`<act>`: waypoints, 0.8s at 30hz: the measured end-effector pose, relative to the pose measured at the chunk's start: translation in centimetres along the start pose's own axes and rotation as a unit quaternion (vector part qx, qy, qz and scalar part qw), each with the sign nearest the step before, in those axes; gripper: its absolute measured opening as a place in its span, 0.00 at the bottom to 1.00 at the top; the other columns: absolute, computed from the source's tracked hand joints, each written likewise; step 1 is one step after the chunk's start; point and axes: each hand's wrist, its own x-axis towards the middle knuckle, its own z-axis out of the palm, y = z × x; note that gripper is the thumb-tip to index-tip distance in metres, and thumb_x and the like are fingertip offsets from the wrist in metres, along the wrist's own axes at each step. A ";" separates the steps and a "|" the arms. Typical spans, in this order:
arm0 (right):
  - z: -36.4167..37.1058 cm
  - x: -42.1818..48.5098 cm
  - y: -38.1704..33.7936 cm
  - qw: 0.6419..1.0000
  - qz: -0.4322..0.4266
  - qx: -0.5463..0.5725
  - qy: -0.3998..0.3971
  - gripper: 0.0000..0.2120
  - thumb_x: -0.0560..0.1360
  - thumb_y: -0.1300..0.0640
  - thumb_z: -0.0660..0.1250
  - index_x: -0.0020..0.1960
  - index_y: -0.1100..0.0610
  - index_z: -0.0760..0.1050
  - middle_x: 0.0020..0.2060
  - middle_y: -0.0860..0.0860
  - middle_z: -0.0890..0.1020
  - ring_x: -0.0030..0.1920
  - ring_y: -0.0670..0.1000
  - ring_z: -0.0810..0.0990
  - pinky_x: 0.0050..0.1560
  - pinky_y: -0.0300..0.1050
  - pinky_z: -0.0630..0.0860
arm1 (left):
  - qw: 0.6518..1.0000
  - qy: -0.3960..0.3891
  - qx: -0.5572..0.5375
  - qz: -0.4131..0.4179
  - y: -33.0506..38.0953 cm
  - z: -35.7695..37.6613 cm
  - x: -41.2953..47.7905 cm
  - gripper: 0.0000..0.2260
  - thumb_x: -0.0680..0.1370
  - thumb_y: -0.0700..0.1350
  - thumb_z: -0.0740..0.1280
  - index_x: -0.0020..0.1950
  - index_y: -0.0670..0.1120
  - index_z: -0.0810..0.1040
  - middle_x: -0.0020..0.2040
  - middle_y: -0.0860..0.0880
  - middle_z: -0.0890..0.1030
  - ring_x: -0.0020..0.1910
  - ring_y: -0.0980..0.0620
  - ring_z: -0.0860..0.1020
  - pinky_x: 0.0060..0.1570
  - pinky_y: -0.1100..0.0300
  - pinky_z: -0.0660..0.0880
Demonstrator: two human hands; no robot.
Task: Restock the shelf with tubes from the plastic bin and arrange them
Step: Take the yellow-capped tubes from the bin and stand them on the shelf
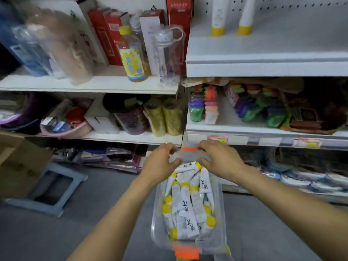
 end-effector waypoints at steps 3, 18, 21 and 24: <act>5.5 0.5 1.2 0.995 0.024 0.025 -0.090 0.16 0.77 0.51 0.63 0.64 0.51 0.70 0.61 0.49 0.76 0.60 0.54 0.75 0.50 0.47 0.73 | 0.995 -0.058 -0.038 -0.075 -3.0 4.6 -0.1 0.15 0.76 0.48 0.70 0.60 0.45 0.76 0.56 0.49 0.79 0.50 0.51 0.78 0.47 0.62 0.70; 29.1 5.4 5.1 0.953 0.175 0.076 -0.235 0.20 0.78 0.54 0.62 0.66 0.62 0.64 0.61 0.60 0.74 0.61 0.61 0.75 0.54 0.50 0.72 | 0.932 -0.173 0.035 -0.316 -14.3 24.7 6.4 0.27 0.80 0.52 0.61 0.71 0.38 0.58 0.66 0.38 0.74 0.65 0.39 0.72 0.60 0.52 0.68; 30.3 6.5 5.2 0.954 0.164 0.018 -0.250 0.19 0.77 0.52 0.63 0.64 0.60 0.66 0.62 0.59 0.72 0.61 0.60 0.75 0.55 0.50 0.72 | 0.927 -0.176 0.056 -0.325 -14.9 26.1 7.7 0.27 0.80 0.54 0.60 0.72 0.40 0.56 0.67 0.40 0.73 0.66 0.40 0.71 0.59 0.51 0.69; 30.2 7.3 5.3 0.950 0.133 -0.028 -0.282 0.21 0.77 0.48 0.64 0.65 0.59 0.68 0.63 0.56 0.71 0.63 0.57 0.73 0.56 0.50 0.71 | 0.922 -0.181 0.056 -0.339 -15.3 26.3 8.4 0.29 0.79 0.53 0.62 0.73 0.40 0.56 0.67 0.41 0.73 0.65 0.41 0.72 0.59 0.52 0.69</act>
